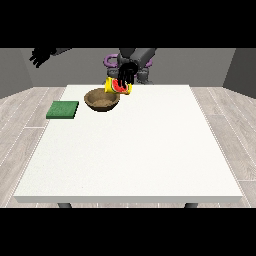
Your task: Pick the cup and pour the ball into the bowl, then pick the bowl and place it on the pad
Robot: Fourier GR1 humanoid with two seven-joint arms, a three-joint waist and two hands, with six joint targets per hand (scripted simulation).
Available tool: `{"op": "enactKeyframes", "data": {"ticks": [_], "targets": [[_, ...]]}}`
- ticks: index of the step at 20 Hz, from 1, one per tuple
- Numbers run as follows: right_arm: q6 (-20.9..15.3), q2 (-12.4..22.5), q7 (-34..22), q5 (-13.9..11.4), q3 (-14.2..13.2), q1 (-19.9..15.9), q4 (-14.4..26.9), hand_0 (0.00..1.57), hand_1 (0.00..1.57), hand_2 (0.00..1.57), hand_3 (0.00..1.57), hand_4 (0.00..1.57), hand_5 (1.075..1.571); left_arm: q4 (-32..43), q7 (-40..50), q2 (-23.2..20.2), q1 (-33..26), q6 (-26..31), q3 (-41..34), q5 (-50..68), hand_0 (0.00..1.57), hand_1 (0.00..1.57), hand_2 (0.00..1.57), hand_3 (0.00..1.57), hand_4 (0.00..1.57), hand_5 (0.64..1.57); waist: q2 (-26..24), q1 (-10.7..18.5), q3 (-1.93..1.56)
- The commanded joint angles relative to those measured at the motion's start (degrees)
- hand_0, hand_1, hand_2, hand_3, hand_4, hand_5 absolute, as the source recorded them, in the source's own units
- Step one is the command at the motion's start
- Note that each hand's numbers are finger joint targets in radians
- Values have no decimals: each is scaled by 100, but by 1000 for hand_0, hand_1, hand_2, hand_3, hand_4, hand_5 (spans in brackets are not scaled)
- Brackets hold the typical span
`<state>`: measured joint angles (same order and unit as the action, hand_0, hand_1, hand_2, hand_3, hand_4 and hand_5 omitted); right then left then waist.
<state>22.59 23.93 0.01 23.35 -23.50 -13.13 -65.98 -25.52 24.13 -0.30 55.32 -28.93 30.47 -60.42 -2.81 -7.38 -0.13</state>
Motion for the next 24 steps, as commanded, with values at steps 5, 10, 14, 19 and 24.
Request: {"op": "enactKeyframes", "data": {"ticks": [5,10,14,19,24], "targets": [[-264,-300,-207,-296,426,-287,39,0,0,0,290,693,1552,71,1294,29,524,1420,1091,-1089,1217,1217,1571,1571,1057,1571,-298,-333,9],[-302,-458,297,-384,403,-466,338,0,0,0,324,690,1553,-840,1341,30,365,2442,1617,-1131,254,254,1235,1557,1077,1570,-74,-333,9],[-193,-308,217,-411,391,-386,556,0,0,0,165,706,1550,-1433,1214,30,392,3113,1692,-1135,0,0,1140,1570,1119,1571,-221,-116,10],[-138,-259,-164,-187,354,-82,74,0,0,0,50,713,1548,-1458,1106,-533,2,1820,757,-842,319,319,1496,1545,1105,1570,-447,-227,21],[-309,-87,-115,-259,124,226,265,0,0,0,107,740,1551,-2428,82,-977,-588,1126,-750,995,949,949,1367,1079,1300,1556,-747,543,55]]}}
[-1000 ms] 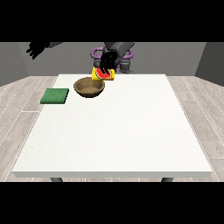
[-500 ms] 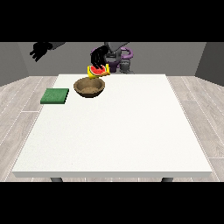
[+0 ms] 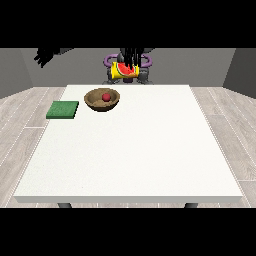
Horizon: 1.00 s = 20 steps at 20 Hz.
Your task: Pick the cup and pour the ball into the bowl, then pick the bowl and place it on the pad
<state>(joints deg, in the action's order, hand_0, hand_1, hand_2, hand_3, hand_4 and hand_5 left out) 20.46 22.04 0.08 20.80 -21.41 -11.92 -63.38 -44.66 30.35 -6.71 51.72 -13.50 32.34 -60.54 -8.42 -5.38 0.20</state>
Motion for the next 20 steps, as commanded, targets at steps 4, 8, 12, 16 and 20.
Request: {"op": "enactKeyframes", "data": {"ticks": [4,8,12,16,20], "targets": [[-409,-279,-13,-120,31,136,-20,0,0,0,0,784,1557,-1191,-993,-261,-290,-620,-2296,2605,0,0,0,0,1180,1551,-121,635,69],[-594,-396,124,-282,68,268,38,0,0,0,0,783,1555,-1692,-1472,-295,-381,-87,-3456,4240,0,0,0,0,1092,1571,45,869,47],[-967,-807,387,-430,151,360,21,0,0,0,0,747,1563,-1845,-2000,-855,-521,1108,-4338,5562,0,0,0,0,1054,1566,311,1156,10],[-1273,-1177,451,-505,300,203,-55,0,0,0,0,730,1566,-1713,-2365,-1448,-602,2125,-4956,6394,0,0,0,0,1058,1561,755,1193,-9],[-1185,-1305,1158,-508,194,264,416,0,0,0,0,741,1567,-1790,-2460,-1860,-802,2712,-5213,6768,0,0,0,0,1046,1555,1077,1349,-22]]}}
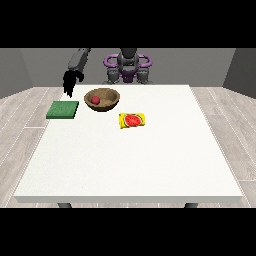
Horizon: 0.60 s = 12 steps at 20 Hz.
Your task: Pick the cup and pour the ball into the bowl, then pick the bowl and place it on the pad
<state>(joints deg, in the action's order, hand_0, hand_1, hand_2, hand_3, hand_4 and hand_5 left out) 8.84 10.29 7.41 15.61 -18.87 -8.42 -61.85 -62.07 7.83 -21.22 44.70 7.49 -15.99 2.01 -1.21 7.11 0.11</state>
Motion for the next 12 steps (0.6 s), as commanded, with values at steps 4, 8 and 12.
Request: {"op": "enactKeyframes", "data": {"ticks": [4,8,12], "targets": [[167,-163,655,-116,118,-190,776,0,0,0,0,694,1566,-65,157,-797,-78,854,-661,862,0,0,0,0,993,1561,406,-94,-14],[-2,-179,1162,-173,31,-578,1331,0,0,0,0,582,1558,-236,280,-1043,-325,1171,-733,1099,0,0,0,0,1001,1542,474,-18,-14],[-57,-469,1376,-372,345,-664,1649,0,0,0,0,553,1558,-281,253,-1203,-469,1036,-836,1129,0,0,0,0,1008,1535,548,-266,-14]]}}
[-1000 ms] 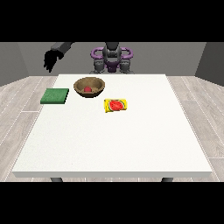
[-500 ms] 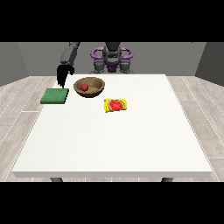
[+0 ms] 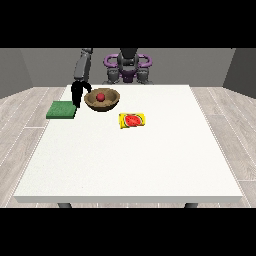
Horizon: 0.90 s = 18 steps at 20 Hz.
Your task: Pick the cup and pour the ball into the bowl, then pick the bowl and place it on the pad
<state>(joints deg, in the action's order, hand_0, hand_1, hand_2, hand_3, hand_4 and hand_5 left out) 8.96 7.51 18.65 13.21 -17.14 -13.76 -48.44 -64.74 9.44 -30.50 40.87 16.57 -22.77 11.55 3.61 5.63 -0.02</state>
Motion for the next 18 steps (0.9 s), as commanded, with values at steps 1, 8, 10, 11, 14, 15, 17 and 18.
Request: {"op": "enactKeyframes", "data": {"ticks": [1,8,10,11,14,15,17,18], "targets": [[-154,-144,436,-181,128,-212,532,0,0,0,0,529,1553,-180,98,-229,-149,133,-118,226,0,0,0,0,1014,1532,79,-71,-2],[26,102,879,-2,-125,-479,805,0,0,0,0,469,1548,-351,-377,-347,-284,351,-250,369,0,0,0,0,1013,1539,722,86,-1],[-321,-124,827,-131,-11,-407,747,0,0,0,0,449,1546,-363,-58,-415,-173,361,-226,460,0,0,0,0,1018,1540,556,126,-1],[7,234,911,-60,-154,-294,920,0,0,0,0,452,1547,-594,176,-351,-164,214,-153,454,0,0,0,0,1019,1536,470,220,-6],[-359,-294,812,-143,92,-441,627,0,0,0,0,444,1547,-429,-10,-404,-187,241,-236,464,0,0,0,0,1024,1536,468,123,-1],[-381,-325,673,-232,205,-266,564,0,0,0,0,448,1550,-362,-21,-456,-310,350,-280,505,0,0,0,0,1023,1537,318,117,2],[-476,-369,674,-136,95,-554,627,0,0,0,0,475,1549,-492,-1,-359,-235,279,-177,483,0,0,0,0,1022,1541,448,213,-2],[-520,-335,748,-94,-12,-471,719,0,0,0,0,472,1547,-582,117,-403,-266,426,-155,582,0,0,0,0,1024,1545,393,378,-5]]}}
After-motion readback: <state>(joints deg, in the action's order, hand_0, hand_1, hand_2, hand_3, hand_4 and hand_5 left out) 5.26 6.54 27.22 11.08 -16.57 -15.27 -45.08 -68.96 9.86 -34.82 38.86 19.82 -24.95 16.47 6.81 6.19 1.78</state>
